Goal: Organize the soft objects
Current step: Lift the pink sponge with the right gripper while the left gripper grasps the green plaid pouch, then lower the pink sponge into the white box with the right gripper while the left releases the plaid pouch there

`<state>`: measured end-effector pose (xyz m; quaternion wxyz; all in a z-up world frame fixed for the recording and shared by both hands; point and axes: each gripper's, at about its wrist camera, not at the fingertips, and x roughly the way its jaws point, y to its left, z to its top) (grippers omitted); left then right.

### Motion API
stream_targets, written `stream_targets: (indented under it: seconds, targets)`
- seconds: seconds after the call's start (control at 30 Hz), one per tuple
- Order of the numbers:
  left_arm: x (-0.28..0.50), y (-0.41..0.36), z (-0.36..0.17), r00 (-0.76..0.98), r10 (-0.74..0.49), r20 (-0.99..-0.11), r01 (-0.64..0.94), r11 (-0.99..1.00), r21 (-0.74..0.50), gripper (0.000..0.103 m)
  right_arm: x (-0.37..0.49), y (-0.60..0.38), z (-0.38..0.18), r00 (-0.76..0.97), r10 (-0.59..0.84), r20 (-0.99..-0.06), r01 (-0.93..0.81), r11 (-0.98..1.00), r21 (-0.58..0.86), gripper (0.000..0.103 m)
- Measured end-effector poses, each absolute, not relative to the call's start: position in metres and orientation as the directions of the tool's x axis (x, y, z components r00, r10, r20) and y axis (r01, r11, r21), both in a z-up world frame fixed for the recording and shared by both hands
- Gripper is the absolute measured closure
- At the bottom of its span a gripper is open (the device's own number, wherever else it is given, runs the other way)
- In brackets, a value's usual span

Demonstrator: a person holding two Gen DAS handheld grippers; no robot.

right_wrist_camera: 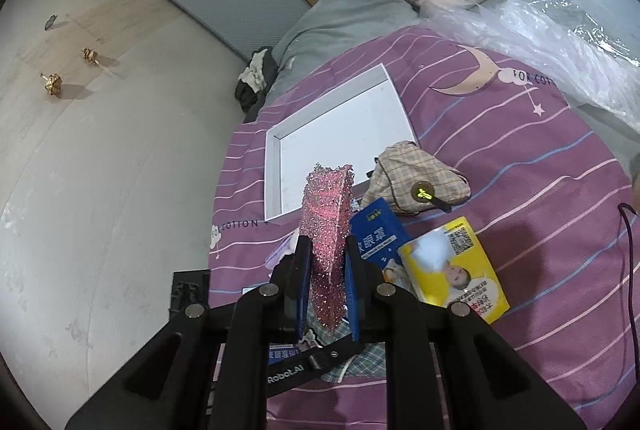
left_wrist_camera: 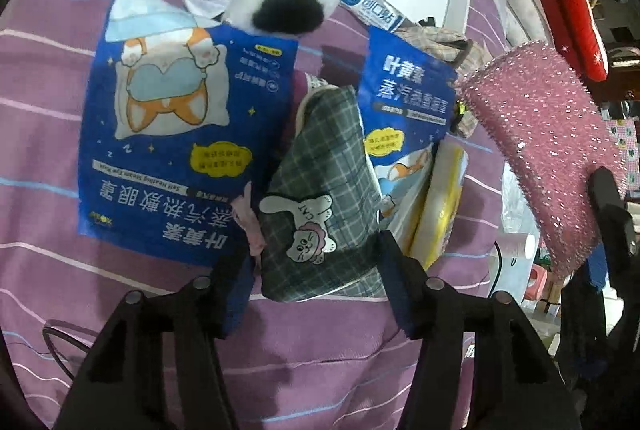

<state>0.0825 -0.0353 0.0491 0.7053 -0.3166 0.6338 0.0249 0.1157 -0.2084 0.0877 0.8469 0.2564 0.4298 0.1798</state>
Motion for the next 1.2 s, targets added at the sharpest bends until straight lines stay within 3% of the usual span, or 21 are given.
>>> stream_targets:
  seconds: [0.43,0.73,1.0,1.2]
  targets:
    - [0.054,-0.031,0.118,0.241,-0.383,-0.892,-0.337,0.829,-0.446,0.049,0.114,-0.216,0.110,0.546,0.532,-0.647,-0.089,0.805,0.587,0.089]
    - [0.080,0.006,0.187,0.389,-0.269,-0.881,-0.347,0.843,-0.410,0.049,0.139,-0.206,0.163,0.578,0.507,-0.639,-0.145,0.835,0.531,0.089]
    - [0.134,0.035,0.196,0.437,-0.263,-0.860,-0.401,0.799,-0.448,0.049,0.194,-0.186,0.174,0.556,0.520,-0.649,-0.139,0.827,0.544,0.089]
    - [0.171,0.059,0.176,0.478,-0.270,-0.836,-0.468,0.726,-0.503,0.049,0.247,-0.178,0.162,0.572,0.568,-0.592,-0.107,0.767,0.633,0.089]
